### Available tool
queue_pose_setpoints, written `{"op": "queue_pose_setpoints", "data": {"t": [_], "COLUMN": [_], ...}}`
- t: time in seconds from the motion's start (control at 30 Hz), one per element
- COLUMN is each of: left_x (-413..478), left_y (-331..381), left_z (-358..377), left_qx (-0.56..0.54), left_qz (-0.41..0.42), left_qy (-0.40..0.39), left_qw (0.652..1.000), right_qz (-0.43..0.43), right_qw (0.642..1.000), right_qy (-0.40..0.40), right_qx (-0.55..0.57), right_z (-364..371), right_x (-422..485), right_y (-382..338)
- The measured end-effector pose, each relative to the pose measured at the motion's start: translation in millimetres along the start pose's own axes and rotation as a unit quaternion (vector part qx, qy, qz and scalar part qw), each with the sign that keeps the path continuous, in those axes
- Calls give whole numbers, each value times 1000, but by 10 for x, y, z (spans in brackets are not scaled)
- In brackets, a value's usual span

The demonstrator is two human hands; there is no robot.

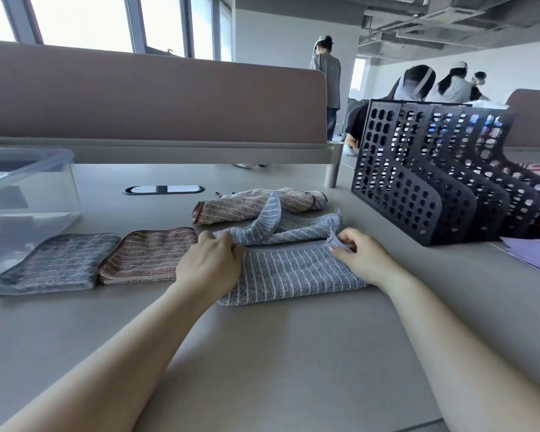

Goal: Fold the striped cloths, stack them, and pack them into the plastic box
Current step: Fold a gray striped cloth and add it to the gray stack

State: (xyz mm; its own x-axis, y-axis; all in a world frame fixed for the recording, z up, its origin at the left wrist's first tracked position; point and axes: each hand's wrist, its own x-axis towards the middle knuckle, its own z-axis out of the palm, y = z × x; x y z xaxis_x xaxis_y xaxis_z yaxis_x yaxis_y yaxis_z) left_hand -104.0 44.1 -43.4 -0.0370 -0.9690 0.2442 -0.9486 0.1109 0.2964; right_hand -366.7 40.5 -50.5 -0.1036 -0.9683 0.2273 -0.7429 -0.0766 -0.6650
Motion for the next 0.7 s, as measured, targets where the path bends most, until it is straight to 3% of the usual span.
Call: {"op": "queue_pose_setpoints", "data": {"t": [0.13,0.27,0.43,0.57,0.7], "left_x": [-21,-9,-18,-6,-31], "left_y": [-16,-4,-51,-128,-189], "left_z": [-11,-48,-200,-354,-438], "left_qx": [81,44,-193,-429,-518], "left_qz": [-3,37,23,-11,5], "left_qy": [-63,-61,-33,-50,-97], "left_qw": [995,996,980,902,850], "right_qz": [27,31,-5,-15,-33], "right_qw": [999,999,972,936,914], "right_qy": [-25,3,58,89,104], "right_qx": [25,44,226,341,392], "right_z": [13,47,-138,-228,-265], "right_x": [31,26,-59,-82,-97], "right_y": [-80,-90,-80,-70,-91]}}
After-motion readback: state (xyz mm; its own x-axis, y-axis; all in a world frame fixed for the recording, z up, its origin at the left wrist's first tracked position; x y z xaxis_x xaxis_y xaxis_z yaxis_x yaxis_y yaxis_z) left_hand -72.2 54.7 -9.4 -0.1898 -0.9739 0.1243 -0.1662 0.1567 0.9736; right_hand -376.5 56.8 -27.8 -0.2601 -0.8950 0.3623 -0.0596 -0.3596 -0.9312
